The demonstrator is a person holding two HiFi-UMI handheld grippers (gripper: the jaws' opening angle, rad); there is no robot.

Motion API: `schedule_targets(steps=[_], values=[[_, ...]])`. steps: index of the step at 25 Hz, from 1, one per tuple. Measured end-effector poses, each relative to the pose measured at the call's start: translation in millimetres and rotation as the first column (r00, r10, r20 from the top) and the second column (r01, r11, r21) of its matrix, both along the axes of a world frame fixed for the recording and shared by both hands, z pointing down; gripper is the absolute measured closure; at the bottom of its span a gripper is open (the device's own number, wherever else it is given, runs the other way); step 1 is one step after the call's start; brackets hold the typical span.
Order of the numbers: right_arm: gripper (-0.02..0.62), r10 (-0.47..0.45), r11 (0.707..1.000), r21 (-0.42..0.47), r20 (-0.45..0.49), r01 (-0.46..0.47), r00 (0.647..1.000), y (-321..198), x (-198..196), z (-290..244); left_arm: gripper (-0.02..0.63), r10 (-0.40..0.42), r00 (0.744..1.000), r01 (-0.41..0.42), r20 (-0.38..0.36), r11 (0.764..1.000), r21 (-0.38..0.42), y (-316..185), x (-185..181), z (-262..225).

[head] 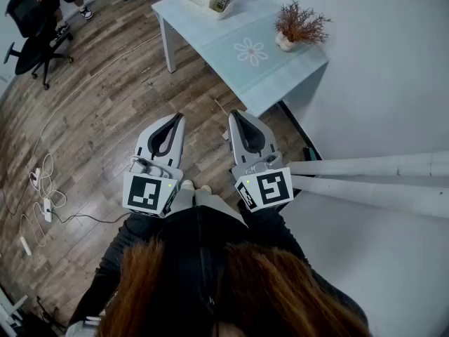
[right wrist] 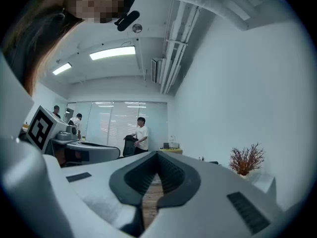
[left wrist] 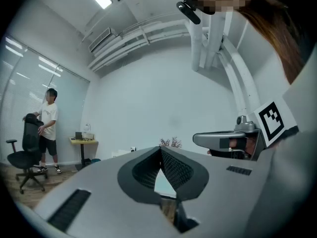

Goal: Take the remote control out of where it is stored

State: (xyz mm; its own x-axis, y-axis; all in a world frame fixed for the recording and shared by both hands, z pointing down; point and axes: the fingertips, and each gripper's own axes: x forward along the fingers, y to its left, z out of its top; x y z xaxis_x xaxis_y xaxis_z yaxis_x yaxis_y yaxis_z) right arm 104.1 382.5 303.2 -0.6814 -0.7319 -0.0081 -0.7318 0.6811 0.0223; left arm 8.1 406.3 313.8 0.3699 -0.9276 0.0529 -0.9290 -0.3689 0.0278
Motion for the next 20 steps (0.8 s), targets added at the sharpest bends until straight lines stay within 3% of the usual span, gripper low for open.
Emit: schedule_targets(steps=[7, 10, 20], values=[[0.581, -0.005, 1.0, 0.002, 0.007, 0.005, 1.0, -2, 5, -2, 0.597, -0.008, 1.0, 0.008, 0.019, 0.999, -0.035, -1, 5, 2], [0.581, -0.01, 1.0, 0.001, 0.008, 0.01, 1.0, -3, 6, -2, 0.597, -0.003, 1.0, 0.003, 0.004, 1.0, -0.003, -3, 8, 0], [0.58, -0.056, 0.998, -0.018, -0.007, 0.055, 0.998, -5, 6, 2, 0.597, -0.013, 1.0, 0.014, 0.01, 1.0, -0.008, -6, 18, 3]])
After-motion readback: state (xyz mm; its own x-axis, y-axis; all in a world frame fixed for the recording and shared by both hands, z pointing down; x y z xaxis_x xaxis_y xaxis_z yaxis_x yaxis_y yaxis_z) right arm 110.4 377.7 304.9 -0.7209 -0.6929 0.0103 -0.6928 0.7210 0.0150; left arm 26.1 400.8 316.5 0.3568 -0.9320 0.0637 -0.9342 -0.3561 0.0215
